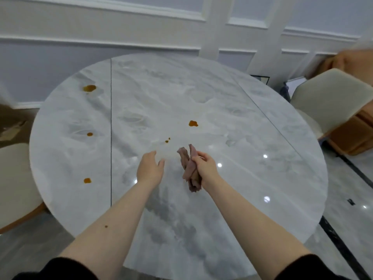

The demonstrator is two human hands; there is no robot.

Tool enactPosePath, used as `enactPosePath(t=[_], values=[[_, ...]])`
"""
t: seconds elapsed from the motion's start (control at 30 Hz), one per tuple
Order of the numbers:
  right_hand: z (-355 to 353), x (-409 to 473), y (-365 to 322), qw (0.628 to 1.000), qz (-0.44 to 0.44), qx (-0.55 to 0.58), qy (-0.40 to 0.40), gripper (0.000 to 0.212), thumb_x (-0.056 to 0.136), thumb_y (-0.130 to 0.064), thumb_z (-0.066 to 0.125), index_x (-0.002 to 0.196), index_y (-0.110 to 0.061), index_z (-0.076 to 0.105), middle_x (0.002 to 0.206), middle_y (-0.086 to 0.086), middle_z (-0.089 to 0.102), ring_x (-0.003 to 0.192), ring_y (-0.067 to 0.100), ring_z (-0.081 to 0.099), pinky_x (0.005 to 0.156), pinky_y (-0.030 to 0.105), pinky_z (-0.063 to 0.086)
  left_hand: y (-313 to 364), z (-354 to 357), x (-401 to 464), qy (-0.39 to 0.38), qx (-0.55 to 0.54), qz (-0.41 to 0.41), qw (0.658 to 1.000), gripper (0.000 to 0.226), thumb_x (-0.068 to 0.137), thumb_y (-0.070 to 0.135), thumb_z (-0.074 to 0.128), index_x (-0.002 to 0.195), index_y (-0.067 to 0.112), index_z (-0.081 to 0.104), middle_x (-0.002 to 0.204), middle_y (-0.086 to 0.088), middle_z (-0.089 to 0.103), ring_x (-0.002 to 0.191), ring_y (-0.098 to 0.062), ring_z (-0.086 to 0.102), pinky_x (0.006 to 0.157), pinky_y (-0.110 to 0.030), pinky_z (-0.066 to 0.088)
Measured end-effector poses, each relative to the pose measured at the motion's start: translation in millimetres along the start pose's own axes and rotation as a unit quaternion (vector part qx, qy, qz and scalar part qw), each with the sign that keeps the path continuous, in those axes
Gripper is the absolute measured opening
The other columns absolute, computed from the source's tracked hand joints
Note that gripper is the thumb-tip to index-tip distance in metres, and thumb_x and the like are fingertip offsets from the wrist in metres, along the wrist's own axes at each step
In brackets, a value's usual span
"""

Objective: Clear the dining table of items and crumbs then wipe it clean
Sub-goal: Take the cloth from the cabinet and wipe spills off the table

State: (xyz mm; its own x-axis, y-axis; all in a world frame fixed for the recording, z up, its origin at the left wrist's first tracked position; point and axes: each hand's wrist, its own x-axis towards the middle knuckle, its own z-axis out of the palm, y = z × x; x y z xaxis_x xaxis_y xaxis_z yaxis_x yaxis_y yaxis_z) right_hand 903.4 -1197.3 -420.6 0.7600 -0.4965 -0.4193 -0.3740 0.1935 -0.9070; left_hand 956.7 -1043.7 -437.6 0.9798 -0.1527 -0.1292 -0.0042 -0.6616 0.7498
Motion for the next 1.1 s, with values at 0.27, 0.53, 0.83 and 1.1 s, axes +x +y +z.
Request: enactPosePath(t=[0.27, 0.53, 0.83, 1.1], values=[[-17.8, 114.1, 8.3, 0.931, -0.143, -0.326, 0.082, 0.042, 0.096, -0.024, 0.044, 0.136, -0.015, 0.04, 0.142, 0.01, 0.041, 0.13, 0.024, 0.039, 0.107, 0.034, 0.033, -17.9, 36.9, 88.9, -0.064, 0.27, 0.013, 0.961, 0.125, 0.068, 0.067, 0.064, 0.148, 0.001, -0.006, 0.158, -0.015, -0.007, 0.147, -0.028, -0.007, 0.119, -0.041, -0.001], [-4.8, 167.9, 45.4, 0.768, -0.186, -0.606, 0.091, 0.055, 0.1, -0.028, 0.019, 0.151, -0.01, 0.006, 0.159, 0.011, 0.001, 0.146, 0.03, -0.002, 0.118, 0.041, -0.004, -19.8, 43.5, 143.7, -0.142, 0.246, -0.129, 0.95, 0.165, 0.033, 0.075, 0.076, 0.145, 0.003, -0.021, 0.154, -0.014, -0.026, 0.142, -0.026, -0.025, 0.117, -0.043, -0.012], [16.8, 262.5, -9.3, 0.793, -0.113, -0.587, 0.118, 0.065, 0.093, -0.017, 0.037, 0.15, -0.01, 0.007, 0.159, 0.008, 0.005, 0.146, 0.024, 0.003, 0.118, 0.039, 0.005, -19.3, 44.8, 150.2, -0.159, 0.243, -0.129, 0.948, 0.171, 0.028, 0.078, 0.074, 0.14, 0.003, -0.031, 0.149, -0.016, -0.035, 0.137, -0.028, -0.035, 0.114, -0.043, -0.019], [35.8, 275.4, -18.6, 0.764, -0.23, -0.601, -0.05, 0.059, 0.094, -0.012, 0.03, 0.15, -0.022, 0.015, 0.159, -0.002, 0.011, 0.146, 0.014, 0.008, 0.117, 0.033, 0.003, -20.6, 44.3, 149.5, -0.148, 0.233, -0.121, 0.954, 0.172, 0.026, 0.079, 0.073, 0.14, 0.002, -0.03, 0.149, -0.018, -0.035, 0.137, -0.028, -0.036, 0.112, -0.043, -0.021]])
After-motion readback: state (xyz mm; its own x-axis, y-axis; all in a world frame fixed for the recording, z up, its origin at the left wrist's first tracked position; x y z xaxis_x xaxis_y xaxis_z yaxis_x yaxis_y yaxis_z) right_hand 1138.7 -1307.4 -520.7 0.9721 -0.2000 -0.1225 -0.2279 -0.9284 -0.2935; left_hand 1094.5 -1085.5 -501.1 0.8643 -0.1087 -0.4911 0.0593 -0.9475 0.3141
